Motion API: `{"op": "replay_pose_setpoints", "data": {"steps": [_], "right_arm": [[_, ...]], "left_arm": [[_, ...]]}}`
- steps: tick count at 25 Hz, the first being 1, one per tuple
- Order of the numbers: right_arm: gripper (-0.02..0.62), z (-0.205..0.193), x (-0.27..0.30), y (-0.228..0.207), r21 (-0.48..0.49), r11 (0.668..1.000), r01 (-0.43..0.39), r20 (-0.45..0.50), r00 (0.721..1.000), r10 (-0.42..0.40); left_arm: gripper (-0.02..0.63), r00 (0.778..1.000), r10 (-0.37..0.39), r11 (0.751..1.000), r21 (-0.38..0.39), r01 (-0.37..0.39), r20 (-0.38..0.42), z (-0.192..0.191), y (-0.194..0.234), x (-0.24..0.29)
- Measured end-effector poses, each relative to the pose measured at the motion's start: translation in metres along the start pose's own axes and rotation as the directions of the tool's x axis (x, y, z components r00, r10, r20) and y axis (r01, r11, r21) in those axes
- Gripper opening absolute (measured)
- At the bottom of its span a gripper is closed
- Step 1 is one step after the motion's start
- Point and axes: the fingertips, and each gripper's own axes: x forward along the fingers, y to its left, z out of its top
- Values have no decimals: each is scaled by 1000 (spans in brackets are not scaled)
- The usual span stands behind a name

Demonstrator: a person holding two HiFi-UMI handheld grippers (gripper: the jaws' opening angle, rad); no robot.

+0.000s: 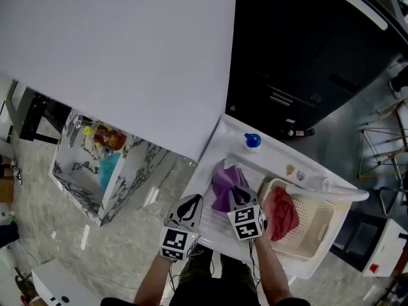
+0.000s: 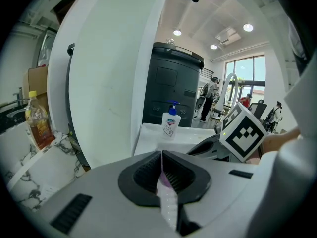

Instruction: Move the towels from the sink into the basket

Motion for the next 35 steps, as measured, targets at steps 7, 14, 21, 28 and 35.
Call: {"op": "replay_pose_setpoints", "data": {"steps": [7,14,21,28,35], "right_arm": [[51,14,-25,0,0,1000,25,56,998,-25],[49,32,-58,2,11,998,54,144,988,-55],[49,51,-101,6,6,996,94,228,969,-93],[49,70,-151,10,14,989,146,325,935,-142],[49,91,-202,7,51,977,208,433,877,-209]], "left_arm": [[17,999,-8,1000,24,8,36,18,-6,-9],[17,996,-15,998,60,9,85,38,-18,-28],[17,989,-24,996,87,12,143,58,-31,-55],[17,977,-39,993,121,13,211,82,-44,-81],[17,961,-71,986,162,28,269,110,-53,-93]]}}
